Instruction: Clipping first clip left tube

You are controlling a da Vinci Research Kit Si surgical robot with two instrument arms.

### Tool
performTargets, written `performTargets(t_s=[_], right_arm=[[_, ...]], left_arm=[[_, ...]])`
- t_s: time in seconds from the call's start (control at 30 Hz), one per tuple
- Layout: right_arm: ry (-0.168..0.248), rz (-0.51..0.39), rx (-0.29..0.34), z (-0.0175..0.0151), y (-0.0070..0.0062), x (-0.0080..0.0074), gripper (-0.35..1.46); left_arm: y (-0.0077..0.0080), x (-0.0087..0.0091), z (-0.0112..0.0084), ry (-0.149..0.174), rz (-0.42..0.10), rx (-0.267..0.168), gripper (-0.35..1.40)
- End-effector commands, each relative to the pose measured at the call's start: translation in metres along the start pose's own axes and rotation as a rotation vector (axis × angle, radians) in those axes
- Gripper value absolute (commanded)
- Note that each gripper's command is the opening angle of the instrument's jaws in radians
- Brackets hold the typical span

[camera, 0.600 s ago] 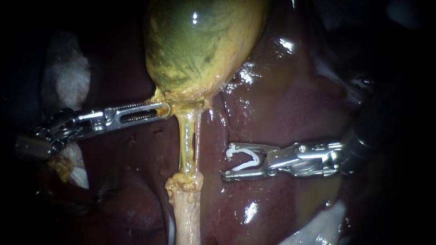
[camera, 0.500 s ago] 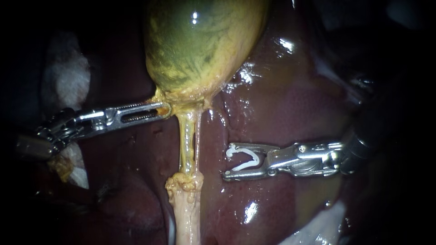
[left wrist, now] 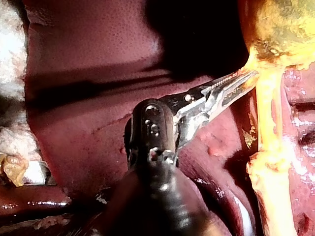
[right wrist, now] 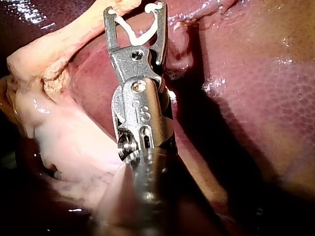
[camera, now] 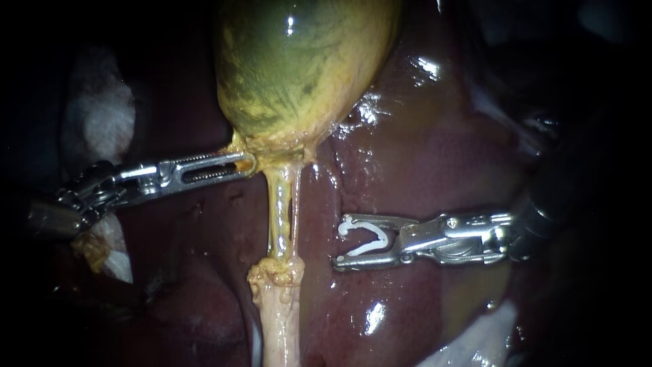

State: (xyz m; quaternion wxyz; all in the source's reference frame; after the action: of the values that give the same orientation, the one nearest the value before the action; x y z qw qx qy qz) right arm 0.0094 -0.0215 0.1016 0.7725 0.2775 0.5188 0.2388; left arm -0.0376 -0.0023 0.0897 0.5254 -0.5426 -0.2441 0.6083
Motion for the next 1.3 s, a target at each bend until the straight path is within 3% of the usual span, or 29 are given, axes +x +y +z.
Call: performTargets(t_s=[0.03, 0.4, 0.7, 0.83, 1.3], right_arm=[[0.000, 0.000, 0.000, 0.0000, 0.0000, 0.0000, 0.59], [0.006, 0.002, 0.001, -0.0001, -0.0001, 0.0003, 0.60], [0.050, 0.009, 0.010, 0.0000, -0.0006, 0.0014, 0.60], [0.070, 0.014, 0.014, 0.0001, -0.0010, 0.0023, 0.60], [0.071, 0.022, 0.014, 0.0032, -0.0021, 0.0042, 0.60]], left_arm=[[0.0003, 0.0002, -0.0002, -0.001, -0.002, 0.000, -0.35], [0.0032, 0.0029, -0.0028, -0.003, -0.024, -0.016, -0.35], [0.0043, 0.0052, -0.0047, 0.015, -0.046, -0.025, -0.35], [0.0049, 0.0056, -0.0050, 0.021, -0.050, -0.025, -0.35], [0.0057, 0.0054, -0.0048, 0.026, -0.051, -0.023, -0.35]])
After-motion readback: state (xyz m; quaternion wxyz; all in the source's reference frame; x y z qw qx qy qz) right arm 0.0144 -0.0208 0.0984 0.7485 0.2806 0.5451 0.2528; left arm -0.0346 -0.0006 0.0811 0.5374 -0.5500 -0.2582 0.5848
